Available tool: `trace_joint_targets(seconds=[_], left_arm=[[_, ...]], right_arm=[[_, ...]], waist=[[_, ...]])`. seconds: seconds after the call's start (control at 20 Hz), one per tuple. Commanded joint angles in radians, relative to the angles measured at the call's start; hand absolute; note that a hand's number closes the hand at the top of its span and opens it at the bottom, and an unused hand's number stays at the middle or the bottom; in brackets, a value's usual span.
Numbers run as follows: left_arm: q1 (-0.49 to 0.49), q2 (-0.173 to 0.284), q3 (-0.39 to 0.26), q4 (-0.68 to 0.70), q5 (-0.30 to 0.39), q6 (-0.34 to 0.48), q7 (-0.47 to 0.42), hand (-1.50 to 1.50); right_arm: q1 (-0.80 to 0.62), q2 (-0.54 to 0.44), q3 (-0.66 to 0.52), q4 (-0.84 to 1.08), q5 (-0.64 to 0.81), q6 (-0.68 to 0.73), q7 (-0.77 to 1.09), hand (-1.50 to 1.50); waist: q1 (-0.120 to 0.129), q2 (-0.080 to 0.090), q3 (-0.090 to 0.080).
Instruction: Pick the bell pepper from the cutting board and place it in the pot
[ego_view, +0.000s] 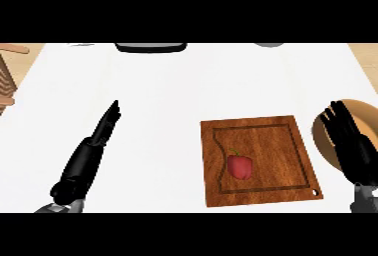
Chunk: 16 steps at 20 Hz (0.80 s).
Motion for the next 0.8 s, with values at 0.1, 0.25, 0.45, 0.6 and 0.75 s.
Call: trace_joint_targets(seconds=[0.1, 0.25, 0.45, 0.6, 0.75], left_arm=[[-0.037, -0.047, 0.054, 0.016, 0.064, 0.019, 0.103, 0.0], [-0.058, -0.079, 0.089, 0.033, 0.131, 0.023, 0.149, 0.0], [-0.044, -0.09, 0.103, 0.036, 0.172, 0.033, 0.222, 0.0], [-0.086, -0.085, 0.136, 0.048, 0.18, 0.052, 0.274, 0.0], [-0.081, -0.081, 0.171, 0.064, 0.196, 0.044, 0.259, 0.0]], right_arm=[[-0.129, 0.05, 0.211, -0.058, 0.11, 0.08, 0.049, -1.5], [-0.228, 0.113, 0.403, -0.121, 0.201, 0.132, 0.095, -1.5], [-0.246, -0.065, 0.341, -0.198, 0.616, -0.164, -0.085, -1.5], [-0.173, -0.036, 0.451, -0.3, 0.744, -0.219, -0.175, -1.5], [-0.087, -0.116, 0.519, -0.507, 0.847, -0.209, -0.034, -1.5]], waist=[[0.027, 0.001, -0.018], [0.078, 0.004, -0.021], [-0.002, -0.017, -0.02], [-0.025, -0.011, -0.018], [-0.041, -0.012, -0.02]])
